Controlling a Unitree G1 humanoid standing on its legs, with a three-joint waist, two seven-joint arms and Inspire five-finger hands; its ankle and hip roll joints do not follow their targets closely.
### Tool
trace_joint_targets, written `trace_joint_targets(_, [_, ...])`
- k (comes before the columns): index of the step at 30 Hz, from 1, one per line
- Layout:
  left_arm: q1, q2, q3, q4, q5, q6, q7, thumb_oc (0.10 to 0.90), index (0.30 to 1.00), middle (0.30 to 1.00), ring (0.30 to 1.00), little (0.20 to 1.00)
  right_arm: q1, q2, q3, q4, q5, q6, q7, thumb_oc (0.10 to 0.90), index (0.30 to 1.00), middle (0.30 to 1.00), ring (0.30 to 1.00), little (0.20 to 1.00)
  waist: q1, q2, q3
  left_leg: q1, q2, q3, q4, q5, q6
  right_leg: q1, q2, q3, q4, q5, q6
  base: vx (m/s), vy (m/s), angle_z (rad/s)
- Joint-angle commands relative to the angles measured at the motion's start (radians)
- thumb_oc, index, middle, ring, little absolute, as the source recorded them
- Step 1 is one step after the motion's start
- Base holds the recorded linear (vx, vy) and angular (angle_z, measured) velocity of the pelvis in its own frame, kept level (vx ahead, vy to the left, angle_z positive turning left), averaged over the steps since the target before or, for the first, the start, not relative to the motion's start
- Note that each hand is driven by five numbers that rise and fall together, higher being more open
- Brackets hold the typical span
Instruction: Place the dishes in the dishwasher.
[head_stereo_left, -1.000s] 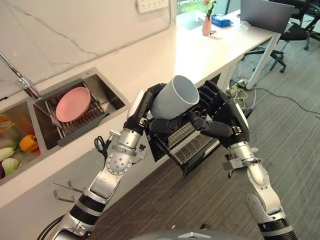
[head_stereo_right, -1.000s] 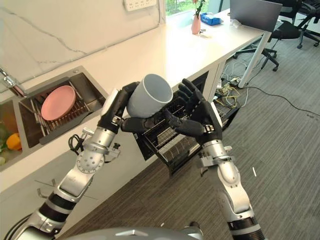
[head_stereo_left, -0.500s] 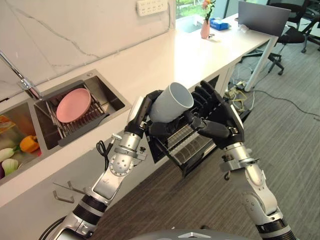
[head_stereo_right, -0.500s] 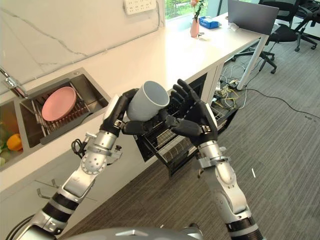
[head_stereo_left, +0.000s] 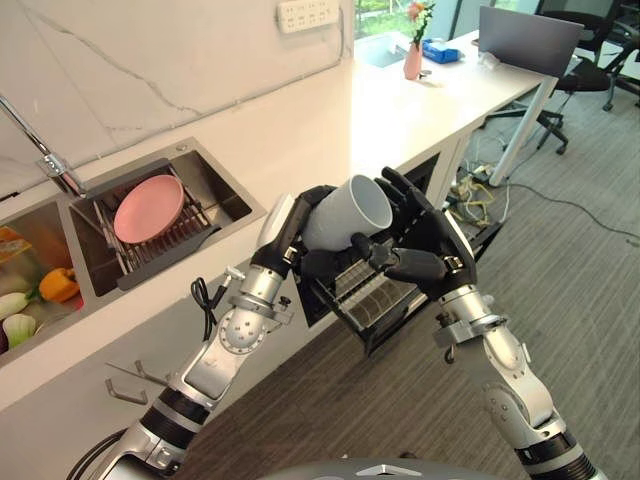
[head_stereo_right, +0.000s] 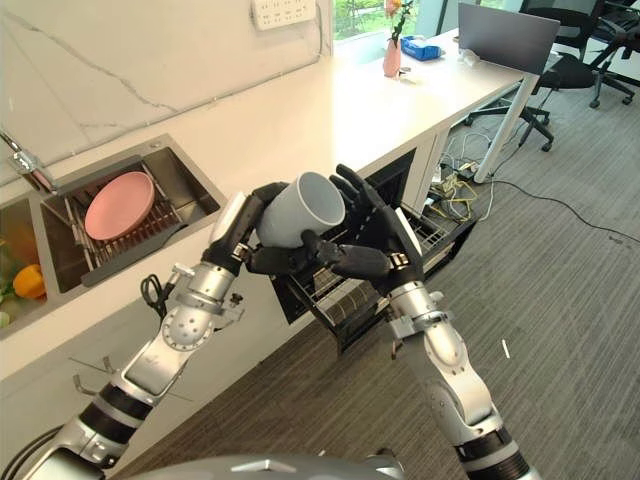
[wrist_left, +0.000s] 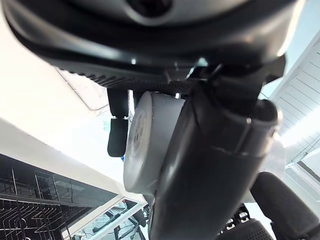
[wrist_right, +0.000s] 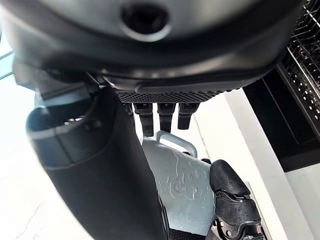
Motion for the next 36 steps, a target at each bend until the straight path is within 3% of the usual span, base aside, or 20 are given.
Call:
trace_joint_targets(1, [-0.243,0.035,-0.164,-0.048,0.148,-0.150,-0.094,0.400,0.300,0.300,0.300,0.300,-0.170,0.040,0.027,-0.125,-0.027,-0.099,0.067,0.800,0.900,0.900,0.900,0.900,-0.006,-0.029,-0.051,0.032,0.021,-0.012,0.006,-0.017,-0.038,-0.038,-0.002,0.023,0.016,0.045,0.046,0.00,0.007,0.05])
trace_joint_targets(9, [-0.318,0.116,-0.271,-0.087,0.263,-0.203,-0.139,0.400,0.300,0.300,0.300,0.300,-0.179,-0.028,0.025,-0.117,-0.106,-0.099,0.065,0.800,0.900,0.900,0.900,0.900,-0.016,-0.023,-0.057,0.032,0.017,-0.011,0.006,-0.021,-0.040,-0.039,-0.003,0.022,0.017,0.042,0.049,0.00,0.006,0.05])
trace_joint_targets(14, [-0.323,0.111,-0.294,-0.081,0.272,-0.211,-0.143,0.400,0.300,0.300,0.300,0.300,-0.188,-0.037,0.029,-0.107,-0.136,-0.099,0.056,0.800,0.900,0.900,0.900,0.900,-0.017,-0.021,-0.057,0.032,0.017,-0.012,0.006,-0.020,-0.041,-0.037,-0.002,0.019,0.018,0.042,0.049,0.00,0.000,0.00])
trace_joint_targets(18, [-0.391,0.058,-0.290,-0.097,0.237,-0.204,-0.118,0.400,0.300,0.300,0.300,0.300,-0.201,-0.030,0.046,-0.094,-0.136,-0.107,0.045,0.800,0.900,0.900,0.900,0.900,-0.019,-0.023,-0.056,0.031,0.018,-0.019,0.006,-0.018,-0.039,-0.035,-0.005,0.011,0.019,0.043,0.048,0.00,-0.003,0.01])
trace_joint_targets(19, [-0.403,0.052,-0.297,-0.106,0.232,-0.205,-0.137,0.400,0.300,0.300,0.300,0.300,-0.200,-0.033,0.044,-0.100,-0.156,-0.100,0.049,0.620,0.629,0.629,0.629,0.629,-0.020,-0.022,-0.057,0.031,0.017,-0.020,0.006,-0.019,-0.039,-0.033,-0.004,0.011,0.018,0.042,0.048,0.01,-0.004,0.05])
trace_joint_targets(20, [-0.404,0.054,-0.300,-0.122,0.231,-0.209,-0.150,0.400,0.300,0.300,0.300,0.300,-0.193,-0.026,0.034,-0.106,-0.190,-0.102,0.038,0.400,0.300,0.300,0.300,0.300,-0.018,-0.020,-0.058,0.031,0.017,-0.023,0.006,-0.020,-0.038,-0.031,-0.004,0.010,0.018,0.041,0.047,0.01,0.000,0.05])
trace_joint_targets(30, [-0.357,0.063,-0.259,-0.166,0.204,-0.207,-0.135,0.400,0.300,0.300,0.300,0.300,-0.134,0.030,-0.007,-0.107,-0.239,-0.133,-0.020,0.400,0.300,0.300,0.300,0.300,-0.012,-0.020,-0.056,0.034,0.020,-0.030,0.006,-0.020,-0.037,-0.023,-0.001,0.003,0.017,0.037,0.045,0.00,0.000,0.02])
trace_joint_targets(31, [-0.346,0.064,-0.249,-0.166,0.203,-0.205,-0.128,0.579,0.568,0.568,0.568,0.568,-0.128,0.037,-0.014,-0.106,-0.237,-0.137,-0.026,0.400,0.300,0.300,0.300,0.300,-0.010,-0.020,-0.055,0.033,0.020,-0.030,0.006,-0.020,-0.037,-0.022,-0.001,0.002,0.017,0.037,0.045,0.00,-0.004,0.05])
trace_joint_targets(32, [-0.332,0.064,-0.236,-0.162,0.198,-0.202,-0.119,0.800,0.900,0.900,0.900,0.900,-0.118,0.044,-0.022,-0.107,-0.238,-0.144,-0.037,0.400,0.300,0.300,0.300,0.300,-0.009,-0.021,-0.053,0.033,0.020,-0.032,0.006,-0.020,-0.037,-0.022,0.000,0.002,0.017,0.037,0.044,0.01,-0.004,0.06])
trace_joint_targets(36, [-0.254,0.071,-0.195,-0.143,0.193,-0.184,-0.097,0.800,0.900,0.900,0.900,0.900,-0.087,0.062,-0.055,-0.110,-0.230,-0.152,-0.061,0.400,0.300,0.300,0.300,0.300,-0.003,-0.022,-0.050,0.030,0.022,-0.036,0.006,-0.017,-0.038,-0.020,0.001,-0.003,0.017,0.035,0.042,0.00,-0.002,0.03])
